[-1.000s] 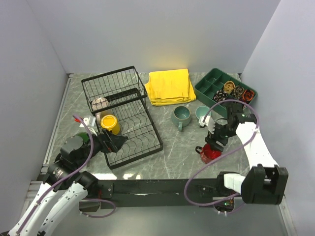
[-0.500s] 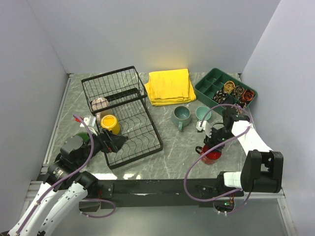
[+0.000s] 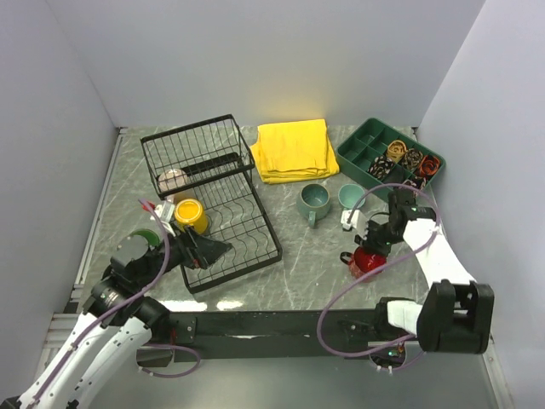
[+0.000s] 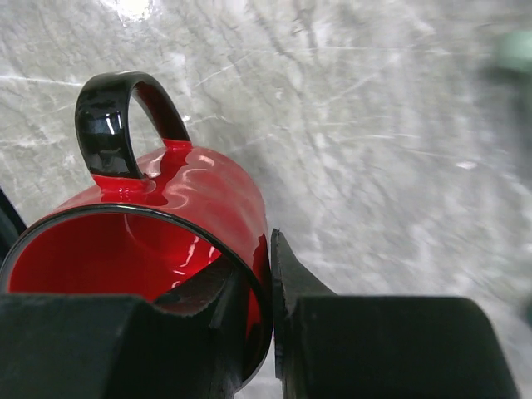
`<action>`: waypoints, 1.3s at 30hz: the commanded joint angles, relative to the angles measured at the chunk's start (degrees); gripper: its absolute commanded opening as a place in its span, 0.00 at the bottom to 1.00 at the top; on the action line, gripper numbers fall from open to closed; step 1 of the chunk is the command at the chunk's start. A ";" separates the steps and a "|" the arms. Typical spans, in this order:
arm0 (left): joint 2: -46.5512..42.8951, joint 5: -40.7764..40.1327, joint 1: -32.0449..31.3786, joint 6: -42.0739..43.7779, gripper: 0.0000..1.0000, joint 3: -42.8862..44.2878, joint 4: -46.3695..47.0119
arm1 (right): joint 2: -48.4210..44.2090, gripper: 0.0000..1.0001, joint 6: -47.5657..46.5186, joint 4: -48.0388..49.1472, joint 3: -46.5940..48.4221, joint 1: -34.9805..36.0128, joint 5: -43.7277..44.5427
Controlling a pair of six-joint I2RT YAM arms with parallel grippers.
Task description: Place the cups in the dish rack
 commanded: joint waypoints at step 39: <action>50.67 26.71 -22.41 -24.23 0.99 18.80 49.03 | -47.07 0.00 -16.96 58.31 -8.54 38.87 0.27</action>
